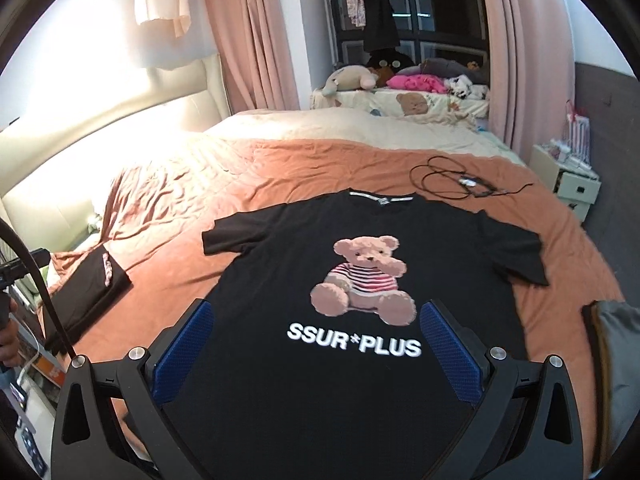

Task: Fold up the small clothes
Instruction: 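Move both tools down toward the side edge of the black T-shirt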

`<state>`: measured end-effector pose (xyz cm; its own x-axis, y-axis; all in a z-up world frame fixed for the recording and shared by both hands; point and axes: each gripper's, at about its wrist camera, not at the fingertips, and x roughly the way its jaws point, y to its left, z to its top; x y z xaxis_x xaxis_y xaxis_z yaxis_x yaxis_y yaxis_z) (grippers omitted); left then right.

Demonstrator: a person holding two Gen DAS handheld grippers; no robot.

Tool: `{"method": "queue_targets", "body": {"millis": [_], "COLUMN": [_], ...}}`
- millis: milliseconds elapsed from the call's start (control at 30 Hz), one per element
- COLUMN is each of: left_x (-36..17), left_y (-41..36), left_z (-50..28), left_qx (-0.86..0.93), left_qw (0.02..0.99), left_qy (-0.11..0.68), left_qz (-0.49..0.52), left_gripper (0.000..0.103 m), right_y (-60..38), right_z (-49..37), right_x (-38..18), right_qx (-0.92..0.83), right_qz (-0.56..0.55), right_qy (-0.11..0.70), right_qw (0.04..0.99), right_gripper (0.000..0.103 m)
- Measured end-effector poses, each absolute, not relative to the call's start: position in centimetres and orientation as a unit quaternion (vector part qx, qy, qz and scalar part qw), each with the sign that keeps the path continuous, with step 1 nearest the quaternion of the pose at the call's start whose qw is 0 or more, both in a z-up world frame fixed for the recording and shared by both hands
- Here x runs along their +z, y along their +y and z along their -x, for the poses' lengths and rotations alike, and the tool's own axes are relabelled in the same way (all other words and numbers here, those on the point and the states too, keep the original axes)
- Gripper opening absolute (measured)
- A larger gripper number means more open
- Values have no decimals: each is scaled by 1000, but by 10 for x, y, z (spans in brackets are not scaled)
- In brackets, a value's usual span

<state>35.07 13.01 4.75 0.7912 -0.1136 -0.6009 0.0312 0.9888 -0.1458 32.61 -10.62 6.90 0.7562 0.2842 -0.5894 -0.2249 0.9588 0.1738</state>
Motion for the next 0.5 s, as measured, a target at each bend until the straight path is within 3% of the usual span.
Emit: {"method": "queue_targets", "body": {"millis": [133,267,500], "left_x": [38,24,-10], "left_y": [138,144,172], "left_z": [-393,-437,-511], "left_qx": [-48,-57,-58], "left_qw": [939,932,917], "left_qy": [334,352,376], "left_qz": [67,73,120], "left_gripper": [102,101,89], "right_y": [-97,-89,-73], "right_z": [-364,-402,-471], "right_x": [56,42,20], "right_qx": [138,144,146], "right_qz": [-63,-80,-88], "right_qy": [327,345,375], "right_qw": [933,924,911], "right_gripper": [103,87,79]}}
